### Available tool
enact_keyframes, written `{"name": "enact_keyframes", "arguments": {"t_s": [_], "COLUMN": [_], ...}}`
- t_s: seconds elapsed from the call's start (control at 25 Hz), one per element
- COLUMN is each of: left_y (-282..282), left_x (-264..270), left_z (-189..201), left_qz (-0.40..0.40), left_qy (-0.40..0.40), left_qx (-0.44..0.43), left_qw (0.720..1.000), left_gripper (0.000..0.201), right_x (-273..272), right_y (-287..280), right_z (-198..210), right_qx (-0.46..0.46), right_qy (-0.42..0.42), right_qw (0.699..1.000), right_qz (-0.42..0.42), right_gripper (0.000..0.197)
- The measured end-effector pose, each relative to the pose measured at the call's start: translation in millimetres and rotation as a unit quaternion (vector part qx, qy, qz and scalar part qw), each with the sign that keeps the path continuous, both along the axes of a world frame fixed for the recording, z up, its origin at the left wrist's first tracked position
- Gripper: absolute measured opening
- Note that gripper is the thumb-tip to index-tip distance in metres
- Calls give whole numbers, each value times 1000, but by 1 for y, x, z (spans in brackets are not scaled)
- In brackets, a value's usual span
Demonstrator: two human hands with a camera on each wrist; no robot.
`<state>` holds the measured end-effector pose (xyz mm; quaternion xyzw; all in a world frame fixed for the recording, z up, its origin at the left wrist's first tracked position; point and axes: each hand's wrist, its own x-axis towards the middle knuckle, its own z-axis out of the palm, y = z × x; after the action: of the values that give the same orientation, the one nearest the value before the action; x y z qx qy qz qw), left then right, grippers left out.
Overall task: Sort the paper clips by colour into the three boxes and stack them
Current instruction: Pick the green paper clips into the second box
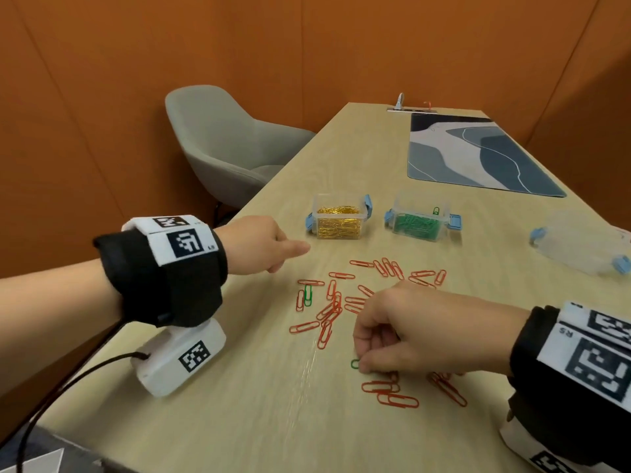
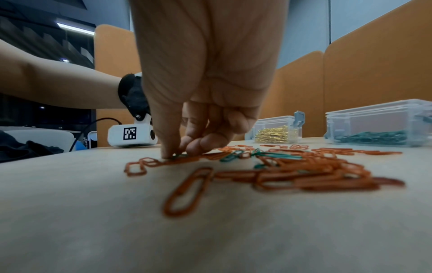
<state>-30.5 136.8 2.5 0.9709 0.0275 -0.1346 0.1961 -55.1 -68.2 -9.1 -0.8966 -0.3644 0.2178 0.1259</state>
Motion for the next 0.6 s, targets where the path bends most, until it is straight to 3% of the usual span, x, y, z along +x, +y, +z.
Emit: {"name": "enact_keyframes", "arguments": {"t_s": [0.12, 0.2, 0.36, 0.6], "left_y": [-9, -12, -12, -6], "left_x": [-4, -4, 5, 7], "left_z": [-1, 0, -3, -6], "left_qz": [-175, -225, -236, -229], "left_qy": [7, 19, -4, -5], "left_qx": [78, 110, 136, 108], "left_qw": [981, 968, 962, 967], "left_gripper": [22, 23, 23, 14], "right_x": [0, 3, 11, 16], "right_y": [-1, -3, -10, -19], "right_z": [4, 7, 8, 4], "right_qx": [5, 44, 90, 95], "right_qy": [-13, -46, -119, -160], "right_qw": [1000, 996, 978, 964], "right_qz": [-16, -58, -144, -189], "right_gripper": [7, 5, 15, 17]}}
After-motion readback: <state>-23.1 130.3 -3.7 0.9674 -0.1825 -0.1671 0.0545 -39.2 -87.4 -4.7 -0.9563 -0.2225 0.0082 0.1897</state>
